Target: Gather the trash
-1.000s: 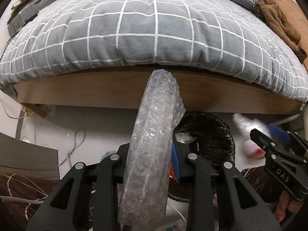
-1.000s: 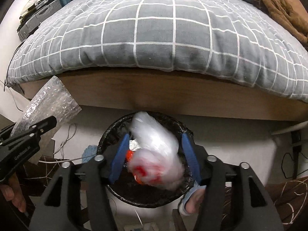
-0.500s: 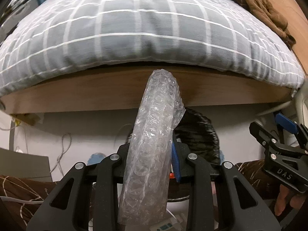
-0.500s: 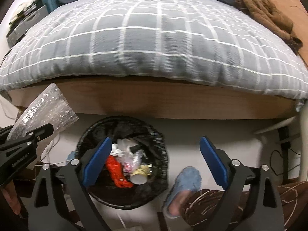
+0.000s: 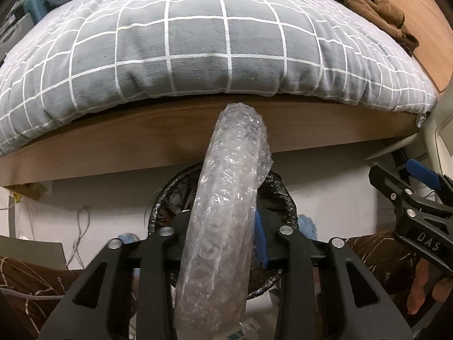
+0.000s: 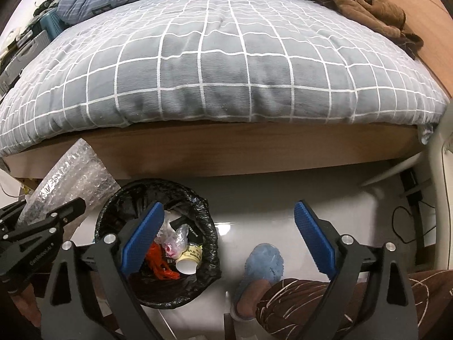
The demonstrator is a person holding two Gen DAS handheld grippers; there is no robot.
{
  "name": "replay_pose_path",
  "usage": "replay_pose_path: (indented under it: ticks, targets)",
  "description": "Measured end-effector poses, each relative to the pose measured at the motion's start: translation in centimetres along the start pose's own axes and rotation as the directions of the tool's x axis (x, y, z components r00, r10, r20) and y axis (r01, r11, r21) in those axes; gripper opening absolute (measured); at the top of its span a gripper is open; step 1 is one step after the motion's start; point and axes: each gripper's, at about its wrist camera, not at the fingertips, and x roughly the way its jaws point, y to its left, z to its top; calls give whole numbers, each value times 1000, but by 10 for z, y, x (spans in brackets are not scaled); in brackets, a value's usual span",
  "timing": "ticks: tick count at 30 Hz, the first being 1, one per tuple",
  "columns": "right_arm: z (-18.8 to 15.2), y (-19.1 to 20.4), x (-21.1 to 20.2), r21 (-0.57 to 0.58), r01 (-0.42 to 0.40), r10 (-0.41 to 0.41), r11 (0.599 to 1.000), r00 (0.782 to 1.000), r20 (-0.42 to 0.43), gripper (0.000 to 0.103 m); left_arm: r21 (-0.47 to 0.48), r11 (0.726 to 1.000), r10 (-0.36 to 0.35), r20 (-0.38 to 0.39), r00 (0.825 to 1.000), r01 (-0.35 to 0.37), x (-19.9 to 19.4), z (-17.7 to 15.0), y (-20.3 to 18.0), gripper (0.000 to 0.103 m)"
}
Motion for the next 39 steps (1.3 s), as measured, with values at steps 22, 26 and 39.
replay_pose_path:
  ticks: [22,26,39]
  targets:
    - [33,46,-57,-70,-65,73,995,990,122,94,-49,994,108,200,974,-100,-70,13,41,97]
    - [42,49,-84,-75,-56,68,996,984,168,95,-56,993,112,243,964,-101,-100,20,42,97]
    - [32,53,-167,-83,-52,74,995,954,291,95,-68,994,108,338,935,-90,-183,7,41,97]
